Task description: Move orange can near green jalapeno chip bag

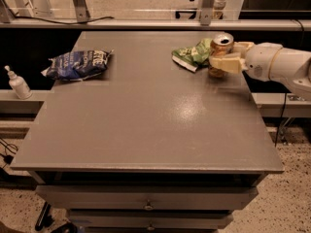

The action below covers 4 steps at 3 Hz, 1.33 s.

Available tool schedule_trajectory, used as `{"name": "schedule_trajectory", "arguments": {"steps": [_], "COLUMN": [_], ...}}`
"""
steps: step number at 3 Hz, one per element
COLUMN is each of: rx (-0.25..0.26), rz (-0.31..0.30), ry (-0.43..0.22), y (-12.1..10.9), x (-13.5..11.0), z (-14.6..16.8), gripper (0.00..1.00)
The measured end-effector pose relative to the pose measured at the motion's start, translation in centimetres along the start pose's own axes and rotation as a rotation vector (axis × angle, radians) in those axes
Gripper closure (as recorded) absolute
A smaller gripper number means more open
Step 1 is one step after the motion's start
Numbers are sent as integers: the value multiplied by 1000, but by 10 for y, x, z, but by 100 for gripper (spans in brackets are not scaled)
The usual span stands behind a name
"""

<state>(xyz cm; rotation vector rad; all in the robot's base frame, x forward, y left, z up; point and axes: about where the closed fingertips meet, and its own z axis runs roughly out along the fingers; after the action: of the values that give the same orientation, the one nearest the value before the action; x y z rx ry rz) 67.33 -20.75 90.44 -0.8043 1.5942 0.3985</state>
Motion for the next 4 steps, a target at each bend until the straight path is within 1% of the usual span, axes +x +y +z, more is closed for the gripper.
{"name": "schedule_trajectory", "arguments": {"steps": [1,2,3,4], "rx": [29,45,53,52], "rz": [48,88,113,129], "ry": [7,13,19,26], "y": [-12,-17,-19,-19], "x": [11,18,23,27], "z": [4,6,7,8], "gripper": [82,59,35,13]}}
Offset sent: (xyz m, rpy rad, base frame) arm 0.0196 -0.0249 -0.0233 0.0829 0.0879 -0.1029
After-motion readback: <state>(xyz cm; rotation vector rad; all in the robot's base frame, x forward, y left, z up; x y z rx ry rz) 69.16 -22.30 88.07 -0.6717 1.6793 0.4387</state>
